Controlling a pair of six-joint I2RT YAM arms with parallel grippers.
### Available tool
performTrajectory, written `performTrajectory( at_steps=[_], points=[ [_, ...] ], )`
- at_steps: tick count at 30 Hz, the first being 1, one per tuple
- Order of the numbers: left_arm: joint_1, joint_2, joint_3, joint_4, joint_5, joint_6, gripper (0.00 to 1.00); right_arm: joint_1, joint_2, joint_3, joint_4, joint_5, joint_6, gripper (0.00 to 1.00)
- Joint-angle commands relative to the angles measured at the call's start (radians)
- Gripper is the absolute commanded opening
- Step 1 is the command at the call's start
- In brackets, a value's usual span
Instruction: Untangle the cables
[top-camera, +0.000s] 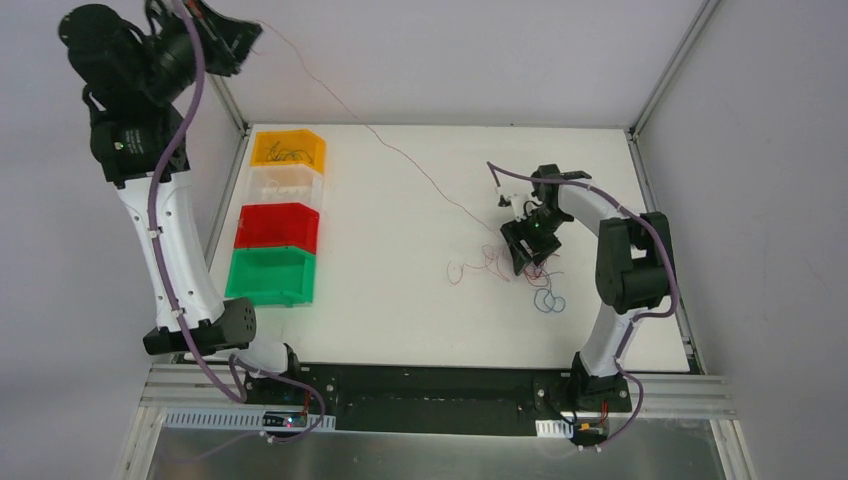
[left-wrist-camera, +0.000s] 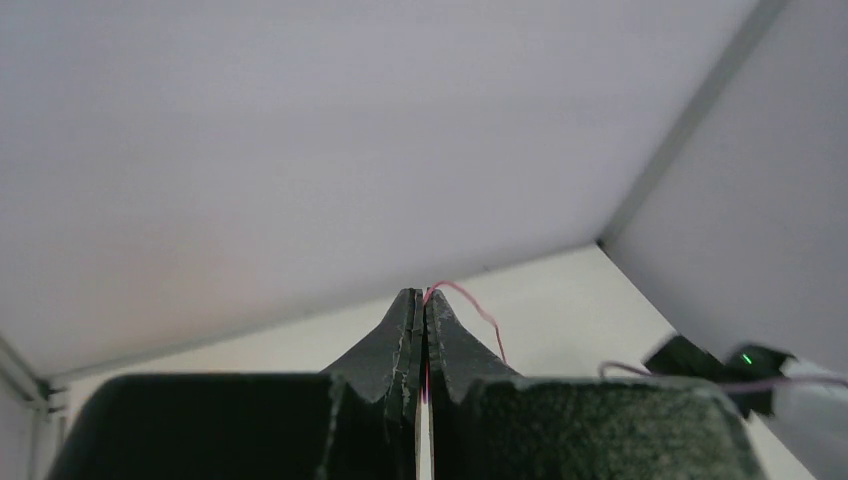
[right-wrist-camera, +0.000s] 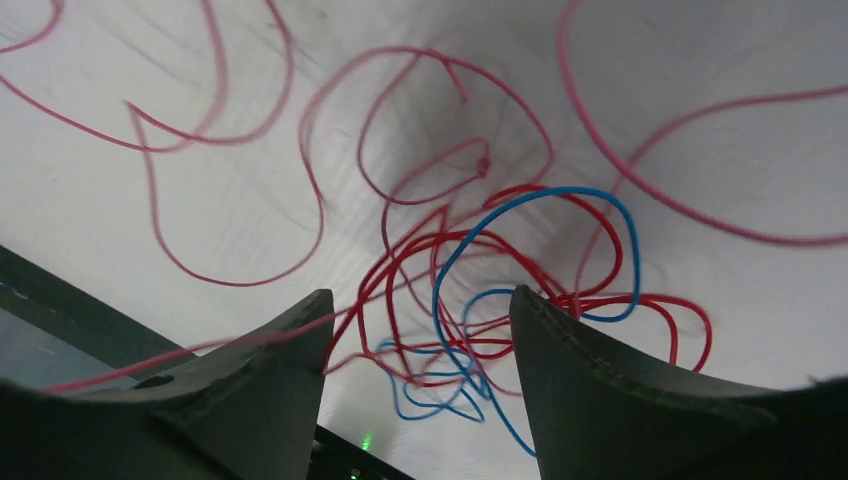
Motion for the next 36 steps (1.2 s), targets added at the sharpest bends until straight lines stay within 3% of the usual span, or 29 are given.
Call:
performTrajectory(
  at_steps=[1,16,25,27,31,36],
  points=[
    [0.119,0.075,0.169,0.144,-0.129,-0.149,0.0,-0.053,-0.027,-0.003,-0.013,0.073,-0.07,0.67],
    [0.195,0.086,0.214,0.266,-0.145,-0.164,0.0,-0.175,-0.028,-0.065,-0.072,0.171,-0.184,0.64],
    [0.247,0.09,0.253,0.301,-0.355,-0.131,0.0,-0.274,-0.012,-0.065,-0.098,0.148,-0.21,0.74],
    [0.249,0.099,0.253,0.31,-0.31,-0.169,0.0,-0.284,-0.018,-0.064,-0.102,0.128,-0.213,0.74],
    [0.243,0.102,0.146,0.449,-0.065,-0.362,0.0,-0.284,-0.027,-0.022,-0.14,0.052,-0.203,0.73],
    [0.21,0.077,0.051,0.513,0.045,-0.416,0.0,-0.282,-0.046,0.093,-0.197,-0.068,-0.167,0.7]
  ],
)
